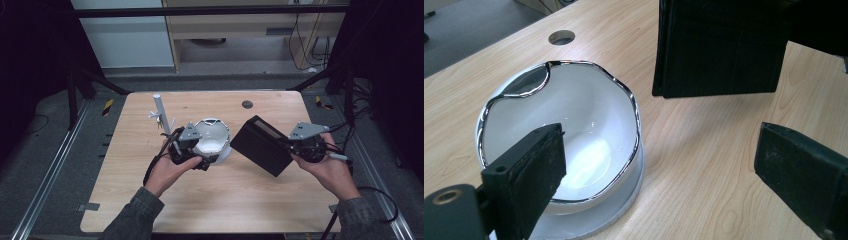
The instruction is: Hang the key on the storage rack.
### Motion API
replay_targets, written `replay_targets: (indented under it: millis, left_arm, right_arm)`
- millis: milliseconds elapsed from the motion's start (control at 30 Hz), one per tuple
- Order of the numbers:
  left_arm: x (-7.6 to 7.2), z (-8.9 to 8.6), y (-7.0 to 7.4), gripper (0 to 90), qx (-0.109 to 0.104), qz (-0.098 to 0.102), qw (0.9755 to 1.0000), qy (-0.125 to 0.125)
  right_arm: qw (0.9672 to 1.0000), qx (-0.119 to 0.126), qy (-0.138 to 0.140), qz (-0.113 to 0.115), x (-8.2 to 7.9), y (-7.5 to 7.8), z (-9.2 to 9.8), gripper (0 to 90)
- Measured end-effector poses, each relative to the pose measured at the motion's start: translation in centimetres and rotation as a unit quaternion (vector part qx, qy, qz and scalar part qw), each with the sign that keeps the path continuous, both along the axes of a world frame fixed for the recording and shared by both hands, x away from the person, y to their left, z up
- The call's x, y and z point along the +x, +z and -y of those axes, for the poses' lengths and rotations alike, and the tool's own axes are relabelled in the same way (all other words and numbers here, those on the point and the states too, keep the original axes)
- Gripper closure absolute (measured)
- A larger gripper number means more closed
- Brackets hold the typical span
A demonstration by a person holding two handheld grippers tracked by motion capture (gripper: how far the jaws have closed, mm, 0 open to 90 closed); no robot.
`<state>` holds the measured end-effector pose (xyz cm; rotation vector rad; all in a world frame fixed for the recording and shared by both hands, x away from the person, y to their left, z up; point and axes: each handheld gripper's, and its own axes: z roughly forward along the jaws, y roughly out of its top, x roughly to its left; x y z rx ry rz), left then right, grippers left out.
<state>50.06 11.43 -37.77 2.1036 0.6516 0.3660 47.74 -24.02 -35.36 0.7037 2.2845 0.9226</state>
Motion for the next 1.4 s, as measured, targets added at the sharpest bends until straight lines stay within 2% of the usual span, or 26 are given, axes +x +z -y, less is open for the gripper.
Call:
replay_targets:
  millis: [200, 567, 667, 800, 1033, 1400]
  left_arm:
    - [0.1, 0.0, 0.8, 6.5, 0.004, 0.005, 1.0000, -0.007]
    - [0.6, -0.6, 2.1, 6.6, -0.002, 0.009, 0.9999, -0.012]
    - [1.0, -0.8, 2.2, 6.6, -0.008, -0.001, 0.9998, -0.017]
    - [1.5, -0.8, 2.3, 6.9, -0.008, 0.001, 0.9998, -0.018]
    - [1.5, -0.5, 2.0, 6.6, -0.004, 0.002, 0.9996, -0.028]
    - [1.7, -0.9, 2.2, 6.7, -0.004, 0.002, 0.9995, -0.030]
  right_arm:
    - [0.9998, 0.015, -0.001, 0.016, 0.1, 0.8, 0.0, 84.8]
    - [0.9986, 0.036, -0.003, 0.037, 0.1, 2.1, -0.3, 84.8]
    - [0.9984, 0.040, -0.002, 0.041, 0.2, 2.3, -0.7, 84.8]
    - [0.9982, 0.041, 0.001, 0.045, 0.5, 2.4, -1.4, 84.8]
    - [0.9977, 0.045, 0.006, 0.051, 0.8, 2.5, -2.5, 84.8]
    - [0.9973, 0.047, 0.019, 0.053, 0.9, 2.8, -3.9, 84.8]
